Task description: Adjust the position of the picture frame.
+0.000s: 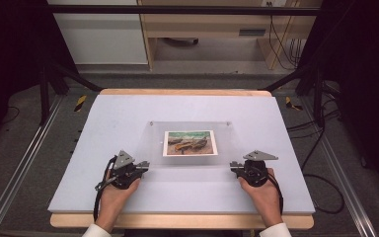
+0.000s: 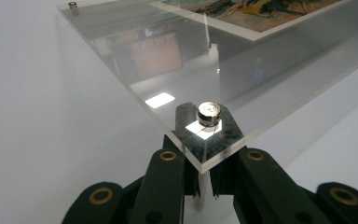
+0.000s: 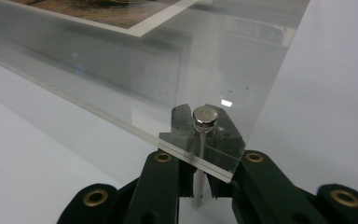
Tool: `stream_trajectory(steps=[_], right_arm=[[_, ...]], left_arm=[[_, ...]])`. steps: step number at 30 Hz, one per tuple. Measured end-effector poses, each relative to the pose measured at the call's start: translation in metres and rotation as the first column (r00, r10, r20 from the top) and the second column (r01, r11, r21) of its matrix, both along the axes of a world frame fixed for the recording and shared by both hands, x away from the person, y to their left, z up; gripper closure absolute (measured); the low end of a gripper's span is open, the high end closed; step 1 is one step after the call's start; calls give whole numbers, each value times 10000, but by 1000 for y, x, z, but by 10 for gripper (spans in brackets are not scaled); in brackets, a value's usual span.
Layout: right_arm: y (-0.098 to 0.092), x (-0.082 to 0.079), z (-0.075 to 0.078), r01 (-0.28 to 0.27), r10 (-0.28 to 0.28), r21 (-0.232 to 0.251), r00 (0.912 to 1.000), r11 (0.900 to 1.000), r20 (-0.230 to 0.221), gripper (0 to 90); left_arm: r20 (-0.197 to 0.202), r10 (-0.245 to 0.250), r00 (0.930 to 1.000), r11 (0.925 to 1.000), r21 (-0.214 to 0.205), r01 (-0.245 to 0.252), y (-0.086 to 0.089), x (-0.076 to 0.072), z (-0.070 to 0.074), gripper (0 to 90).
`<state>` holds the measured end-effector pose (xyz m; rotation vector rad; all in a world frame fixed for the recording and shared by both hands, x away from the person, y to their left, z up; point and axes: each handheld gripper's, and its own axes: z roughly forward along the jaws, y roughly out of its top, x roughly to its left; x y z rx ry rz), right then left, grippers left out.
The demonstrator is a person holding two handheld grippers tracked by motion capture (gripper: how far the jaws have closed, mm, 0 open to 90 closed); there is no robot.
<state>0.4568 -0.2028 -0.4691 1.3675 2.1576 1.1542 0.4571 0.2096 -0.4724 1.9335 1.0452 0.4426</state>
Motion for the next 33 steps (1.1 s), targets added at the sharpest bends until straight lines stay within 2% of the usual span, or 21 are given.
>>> stream_trajectory(steps=[6, 25, 27, 28, 29, 30, 33], right_arm=[[0, 1, -1, -5, 5, -108, 10000, 9999, -34, 827], [-1, 0, -1, -30, 31, 45, 10000, 10000, -85, 798], [-1, -1, -1, -32, 33, 69, 10000, 10000, -48, 769], [-2, -1, 0, -60, 61, 67, 10000, 10000, -57, 741], [-2, -2, 0, -131, 131, 38, 9999, 9999, -35, 687], [-2, -2, 0, -131, 131, 38, 9999, 9999, -35, 687], [-3, -4, 1, -112, 112, 44, 9999, 9999, -68, 570]], left_arm=[[11, -33, 10000, 10000, 70, 33, 0, 0, 0, 830], [-58, -120, 9999, 9999, -21, 120, 1, 0, 0, 828], [-55, -113, 9999, 9999, 84, 113, 2, 0, 0, 809], [-29, -22, 10000, 9999, 159, 22, 3, 0, 0, 785], [-4, 26, 10000, 9999, 160, -26, 3, 0, 1, 718], [-39, 51, 10000, 9998, 175, -51, 5, 0, 1, 718], [-44, -1, 10000, 9996, 286, 2, 9, 1, 2, 638]])
